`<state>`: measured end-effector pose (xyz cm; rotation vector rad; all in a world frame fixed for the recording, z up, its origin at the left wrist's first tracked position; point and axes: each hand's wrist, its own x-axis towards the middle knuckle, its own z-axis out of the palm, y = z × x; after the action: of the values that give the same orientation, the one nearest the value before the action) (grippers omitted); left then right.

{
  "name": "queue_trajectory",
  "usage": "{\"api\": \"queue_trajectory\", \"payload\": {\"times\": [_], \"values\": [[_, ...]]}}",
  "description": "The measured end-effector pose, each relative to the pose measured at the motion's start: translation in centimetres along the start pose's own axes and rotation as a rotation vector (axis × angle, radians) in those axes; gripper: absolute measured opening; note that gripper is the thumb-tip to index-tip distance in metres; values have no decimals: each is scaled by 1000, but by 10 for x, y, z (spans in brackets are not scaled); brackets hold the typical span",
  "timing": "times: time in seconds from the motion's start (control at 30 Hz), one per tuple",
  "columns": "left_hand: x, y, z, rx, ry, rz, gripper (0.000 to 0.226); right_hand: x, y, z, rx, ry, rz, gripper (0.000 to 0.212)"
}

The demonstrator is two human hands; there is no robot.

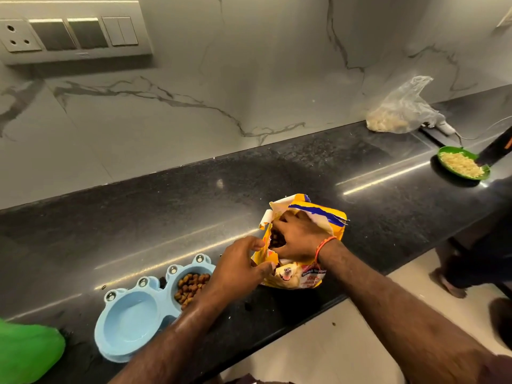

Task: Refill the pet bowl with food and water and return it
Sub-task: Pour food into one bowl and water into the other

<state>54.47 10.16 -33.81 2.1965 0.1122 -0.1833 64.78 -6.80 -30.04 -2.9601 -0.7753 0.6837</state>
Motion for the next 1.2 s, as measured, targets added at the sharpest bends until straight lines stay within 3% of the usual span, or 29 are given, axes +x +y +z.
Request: {"api": "queue_trajectory", "payload": {"times": [0.13,0.47,0.67,0.8,0.93,1.07,1.2], "values": [[-1,4,0,-4,11,3,46,-2,-6,9,19,-36,31,63],[-4,14,-12,-21,41,-3,40,-4,-1,5,282,174,89,2],[-7,15,-11,-34,49,-10,42,-6,-1,-3,360,233,98,9],[-11,11,-14,-65,69,-15,42,-6,1,-20,597,164,162,15],[-22,-3,-29,-130,150,-46,44,-19,-16,-45,881,205,55,20],[-40,-27,-52,-145,230,-141,41,-21,-70,-52,1177,25,-58,21],[-61,-51,-72,-118,296,-230,40,-3,-135,-18,1151,-102,-93,20]]}}
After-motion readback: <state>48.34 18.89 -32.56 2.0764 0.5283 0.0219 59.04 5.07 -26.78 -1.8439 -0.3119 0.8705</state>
